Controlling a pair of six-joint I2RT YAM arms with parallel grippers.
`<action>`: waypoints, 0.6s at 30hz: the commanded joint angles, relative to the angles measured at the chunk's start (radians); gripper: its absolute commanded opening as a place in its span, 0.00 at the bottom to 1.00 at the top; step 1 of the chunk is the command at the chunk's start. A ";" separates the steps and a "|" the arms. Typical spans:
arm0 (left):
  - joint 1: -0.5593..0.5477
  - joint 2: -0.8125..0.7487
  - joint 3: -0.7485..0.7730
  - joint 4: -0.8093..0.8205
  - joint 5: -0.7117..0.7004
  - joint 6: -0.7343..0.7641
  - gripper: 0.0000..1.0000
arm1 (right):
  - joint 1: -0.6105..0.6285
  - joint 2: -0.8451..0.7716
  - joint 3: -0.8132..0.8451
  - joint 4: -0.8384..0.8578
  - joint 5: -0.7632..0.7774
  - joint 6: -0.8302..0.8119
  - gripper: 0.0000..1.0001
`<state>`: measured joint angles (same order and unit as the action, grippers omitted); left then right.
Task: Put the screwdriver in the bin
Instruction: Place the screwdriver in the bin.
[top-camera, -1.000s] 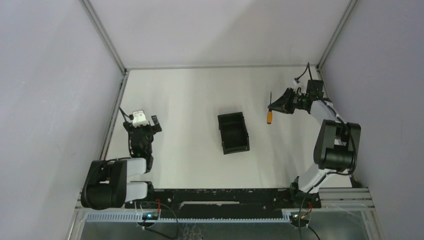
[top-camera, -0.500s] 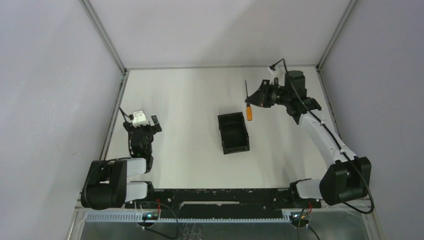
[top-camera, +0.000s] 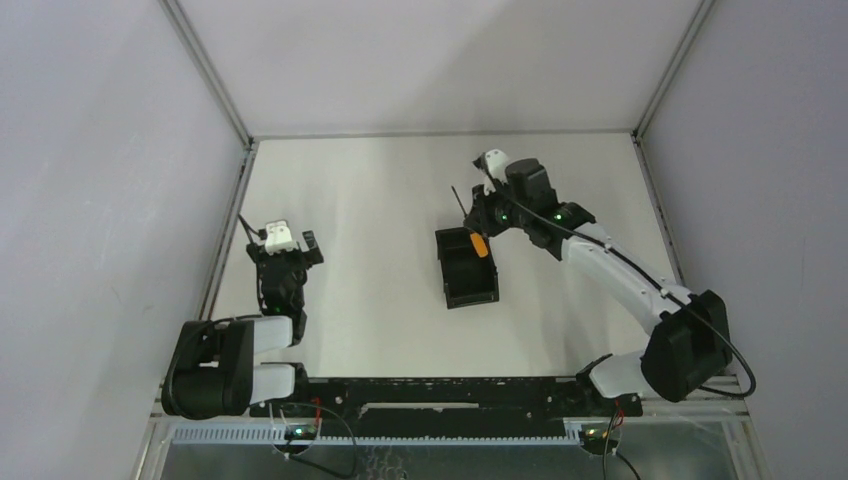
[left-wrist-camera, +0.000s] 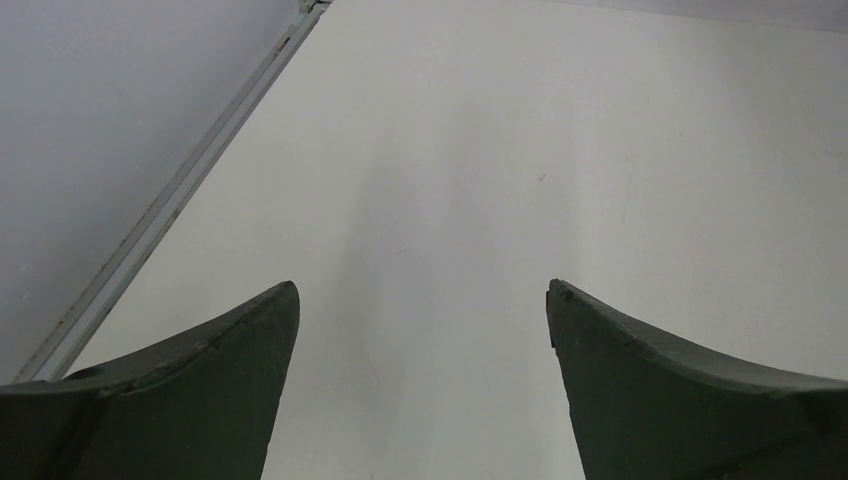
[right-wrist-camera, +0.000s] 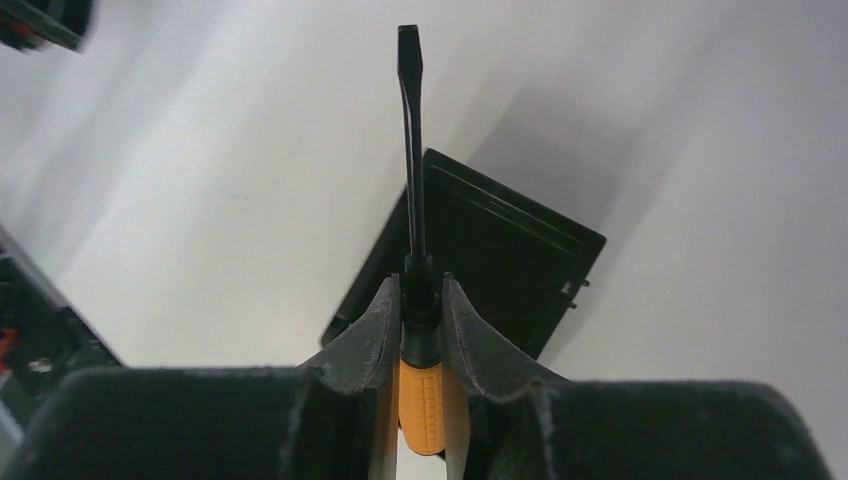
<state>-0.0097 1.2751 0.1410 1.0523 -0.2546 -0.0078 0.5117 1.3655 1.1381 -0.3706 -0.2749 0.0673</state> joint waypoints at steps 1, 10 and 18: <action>0.007 -0.015 0.043 0.024 0.011 0.015 0.98 | 0.035 0.063 0.027 0.000 0.112 -0.103 0.07; 0.007 -0.015 0.042 0.024 0.011 0.015 0.98 | 0.087 0.225 0.027 0.008 0.188 -0.161 0.06; 0.007 -0.015 0.043 0.023 0.010 0.015 0.98 | 0.117 0.321 0.006 0.026 0.205 -0.182 0.05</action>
<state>-0.0097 1.2751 0.1410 1.0523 -0.2546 -0.0078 0.6071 1.6688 1.1381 -0.3782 -0.0944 -0.0856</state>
